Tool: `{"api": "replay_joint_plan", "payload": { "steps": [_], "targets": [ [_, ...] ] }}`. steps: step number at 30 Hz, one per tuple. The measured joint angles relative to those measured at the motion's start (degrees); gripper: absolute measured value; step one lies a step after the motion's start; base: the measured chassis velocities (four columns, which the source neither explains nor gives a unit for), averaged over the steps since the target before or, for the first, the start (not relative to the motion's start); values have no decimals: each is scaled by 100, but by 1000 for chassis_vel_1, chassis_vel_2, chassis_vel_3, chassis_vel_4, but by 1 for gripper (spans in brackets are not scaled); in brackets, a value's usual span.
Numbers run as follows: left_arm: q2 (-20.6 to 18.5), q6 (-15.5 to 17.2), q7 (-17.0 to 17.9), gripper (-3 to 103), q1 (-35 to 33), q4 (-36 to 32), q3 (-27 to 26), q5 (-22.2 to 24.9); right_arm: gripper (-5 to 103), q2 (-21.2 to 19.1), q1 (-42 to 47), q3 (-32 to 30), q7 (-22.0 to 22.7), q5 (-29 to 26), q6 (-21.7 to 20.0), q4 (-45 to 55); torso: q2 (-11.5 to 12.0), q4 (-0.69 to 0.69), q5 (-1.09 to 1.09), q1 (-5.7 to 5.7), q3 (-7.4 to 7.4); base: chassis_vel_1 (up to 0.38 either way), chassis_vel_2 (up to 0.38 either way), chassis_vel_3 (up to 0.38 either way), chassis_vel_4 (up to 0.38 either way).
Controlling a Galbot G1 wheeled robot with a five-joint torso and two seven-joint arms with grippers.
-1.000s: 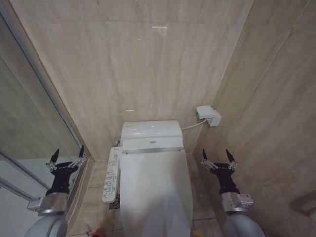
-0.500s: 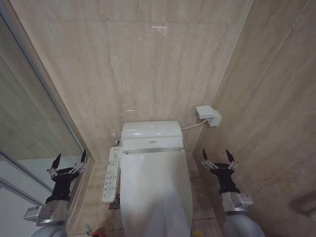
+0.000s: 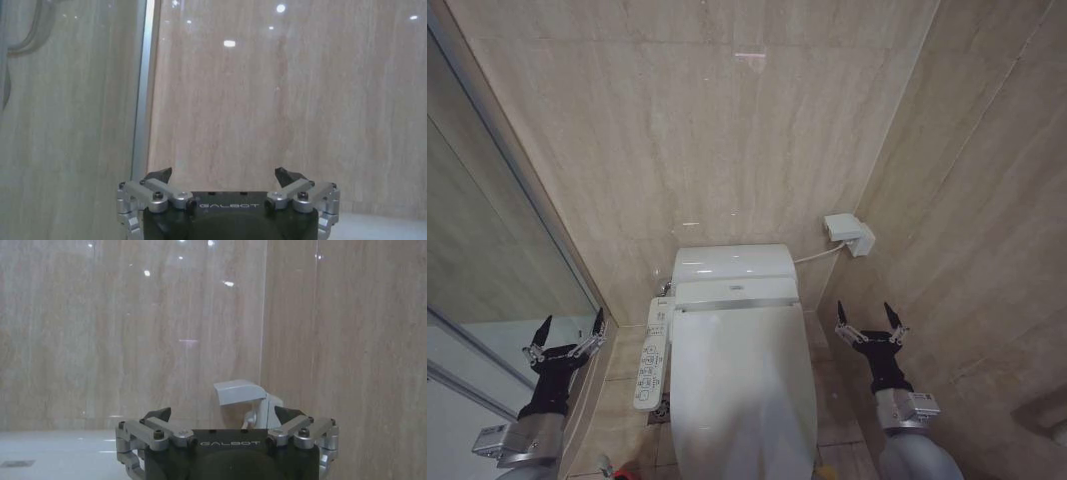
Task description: Open the toilet lid, clean the toilet bowl with a toilet brush, close the toilet lid, and flush.
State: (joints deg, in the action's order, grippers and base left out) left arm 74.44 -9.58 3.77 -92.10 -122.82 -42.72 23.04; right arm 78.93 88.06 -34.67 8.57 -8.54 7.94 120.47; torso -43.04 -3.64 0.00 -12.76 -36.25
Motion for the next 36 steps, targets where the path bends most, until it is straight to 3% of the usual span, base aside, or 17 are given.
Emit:
{"api": "replay_joint_plan", "payload": {
  "steps": [11,20,36],
  "targets": [
    [-7,37,20,100,1,5,41,-46,100,0,0,0,0,0,0,0,0,0,0,0,0,0,0,0,0],
    [-85,-195,-160,100,8,114,-24,-93,100,0,0,0,0,0,0,0,0,0,0,0,0,0,0,0,0],
    [-45,-310,-141,100,-159,14,-34,-208,100,0,0,0,0,0,0,0,0,0,0,0,0,0,0,0,0]
  ]
}}
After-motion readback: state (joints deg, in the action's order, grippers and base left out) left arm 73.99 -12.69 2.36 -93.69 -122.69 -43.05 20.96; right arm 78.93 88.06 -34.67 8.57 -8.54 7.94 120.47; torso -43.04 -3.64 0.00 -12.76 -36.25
